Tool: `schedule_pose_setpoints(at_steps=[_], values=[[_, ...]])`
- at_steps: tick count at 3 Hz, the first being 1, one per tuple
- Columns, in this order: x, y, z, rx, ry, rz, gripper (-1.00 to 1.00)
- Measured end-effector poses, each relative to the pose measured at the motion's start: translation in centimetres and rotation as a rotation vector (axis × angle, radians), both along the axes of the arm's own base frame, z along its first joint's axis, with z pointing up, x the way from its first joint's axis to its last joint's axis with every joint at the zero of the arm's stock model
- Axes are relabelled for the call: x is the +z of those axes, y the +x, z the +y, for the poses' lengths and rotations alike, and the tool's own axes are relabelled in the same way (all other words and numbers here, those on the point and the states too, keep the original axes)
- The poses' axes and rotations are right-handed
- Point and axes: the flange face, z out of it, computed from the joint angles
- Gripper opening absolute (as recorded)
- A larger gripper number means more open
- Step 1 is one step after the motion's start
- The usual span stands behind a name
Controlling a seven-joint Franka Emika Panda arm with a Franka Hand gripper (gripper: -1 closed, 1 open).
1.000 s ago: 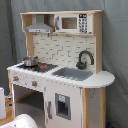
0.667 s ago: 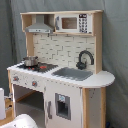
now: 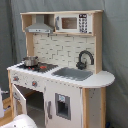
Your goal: Play with the kitchen
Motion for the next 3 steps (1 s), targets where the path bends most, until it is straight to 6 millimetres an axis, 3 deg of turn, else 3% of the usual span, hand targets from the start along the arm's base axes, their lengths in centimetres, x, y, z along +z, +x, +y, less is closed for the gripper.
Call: schedule_pose_setpoints(at_steps=[1, 3], values=[[4.4, -0.7, 0.4, -0.004, -0.007, -0.036, 1.00], [10.4, -1.1, 0.6, -0.010, -0.109, 0.030, 1.00]])
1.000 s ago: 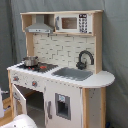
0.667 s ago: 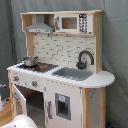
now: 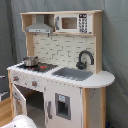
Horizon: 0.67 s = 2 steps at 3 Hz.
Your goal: Play with the kitchen
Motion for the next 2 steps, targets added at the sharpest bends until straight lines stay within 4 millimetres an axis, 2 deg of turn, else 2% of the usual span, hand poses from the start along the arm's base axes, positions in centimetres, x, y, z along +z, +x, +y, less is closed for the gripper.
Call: schedule_pose_setpoints(at_steps=[2], values=[[3.4, -1.0, -0.2, -0.005, -0.114, 0.122, 1.00]])
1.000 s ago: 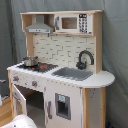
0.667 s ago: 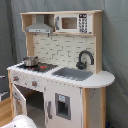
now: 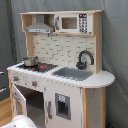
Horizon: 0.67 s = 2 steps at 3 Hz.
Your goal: Play with the kitchen
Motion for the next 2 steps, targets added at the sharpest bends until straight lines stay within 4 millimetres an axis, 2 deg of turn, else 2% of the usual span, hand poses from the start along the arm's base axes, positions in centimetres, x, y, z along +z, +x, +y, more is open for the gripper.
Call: schedule_pose_setpoints(at_steps=[2], values=[[2.6, -1.3, -1.0, 0.007, -0.090, 0.141, 1.00]])
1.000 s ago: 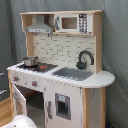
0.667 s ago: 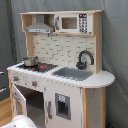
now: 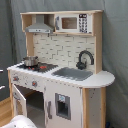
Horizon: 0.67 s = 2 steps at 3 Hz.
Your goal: Play with the kitchen
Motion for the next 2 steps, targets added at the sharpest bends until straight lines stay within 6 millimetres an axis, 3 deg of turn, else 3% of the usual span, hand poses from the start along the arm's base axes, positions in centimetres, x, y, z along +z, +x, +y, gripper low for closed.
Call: schedule_pose_setpoints(at_steps=[2], values=[[4.5, 0.1, -2.4, -0.005, -0.042, 0.103, 1.00]])
